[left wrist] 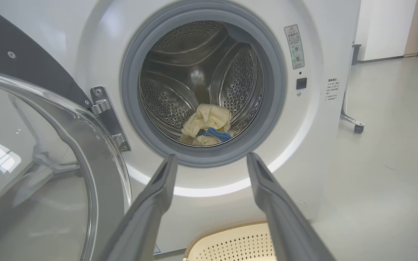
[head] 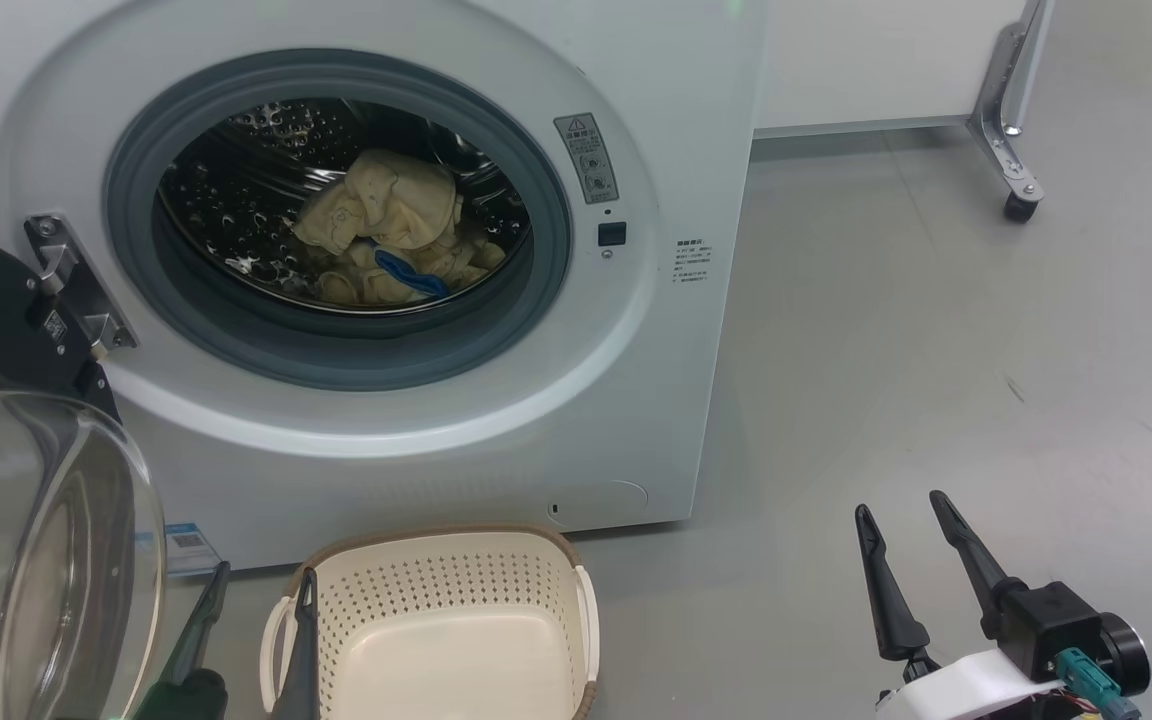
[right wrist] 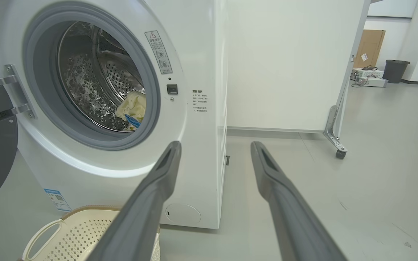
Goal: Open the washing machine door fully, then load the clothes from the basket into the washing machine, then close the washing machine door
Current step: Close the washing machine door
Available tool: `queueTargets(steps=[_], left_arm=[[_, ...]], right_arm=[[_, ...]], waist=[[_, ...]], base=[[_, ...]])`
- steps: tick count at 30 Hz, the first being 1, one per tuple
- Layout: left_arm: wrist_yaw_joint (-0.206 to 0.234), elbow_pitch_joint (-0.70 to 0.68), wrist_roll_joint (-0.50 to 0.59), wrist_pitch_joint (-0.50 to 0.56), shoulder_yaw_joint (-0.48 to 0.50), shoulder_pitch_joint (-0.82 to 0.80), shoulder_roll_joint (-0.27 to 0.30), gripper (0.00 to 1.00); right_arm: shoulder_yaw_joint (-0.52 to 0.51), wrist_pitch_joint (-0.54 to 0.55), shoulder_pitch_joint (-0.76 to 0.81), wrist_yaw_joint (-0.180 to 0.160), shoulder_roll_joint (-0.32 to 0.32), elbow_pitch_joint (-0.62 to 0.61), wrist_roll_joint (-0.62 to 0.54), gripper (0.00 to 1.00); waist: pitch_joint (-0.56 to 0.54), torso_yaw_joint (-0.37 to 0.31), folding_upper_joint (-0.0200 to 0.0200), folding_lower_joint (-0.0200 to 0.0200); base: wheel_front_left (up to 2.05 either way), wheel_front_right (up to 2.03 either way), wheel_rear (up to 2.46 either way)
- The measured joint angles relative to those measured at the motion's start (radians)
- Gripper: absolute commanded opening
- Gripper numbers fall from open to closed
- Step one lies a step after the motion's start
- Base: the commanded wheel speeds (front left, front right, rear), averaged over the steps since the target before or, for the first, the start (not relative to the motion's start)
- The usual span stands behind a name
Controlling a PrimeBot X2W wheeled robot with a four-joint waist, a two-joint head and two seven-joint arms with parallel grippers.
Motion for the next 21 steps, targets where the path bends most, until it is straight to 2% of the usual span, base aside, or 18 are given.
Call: queueTargets(steps=[10,21], left_arm=[[-0.007,-0.005,0.000,0.000,-0.004,0.004,0.001,1.00],[-0.007,-0.005,0.000,0.000,-0.006,0.009,0.001,1.00]], right_arm=[[-0.002,0.000,0.000,0.000,0.000,0.000,0.000,1.00],[-0.002,0.000,0.001,0.000,0.000,0.001,-0.001,1.00]], waist=[[-0.004,0.008,0.0000,0.0000],[-0.010,0.015,0.0000,0.0000]], base=[[-0.84,0.84,0.00],[-0.41,0.41,0.00]])
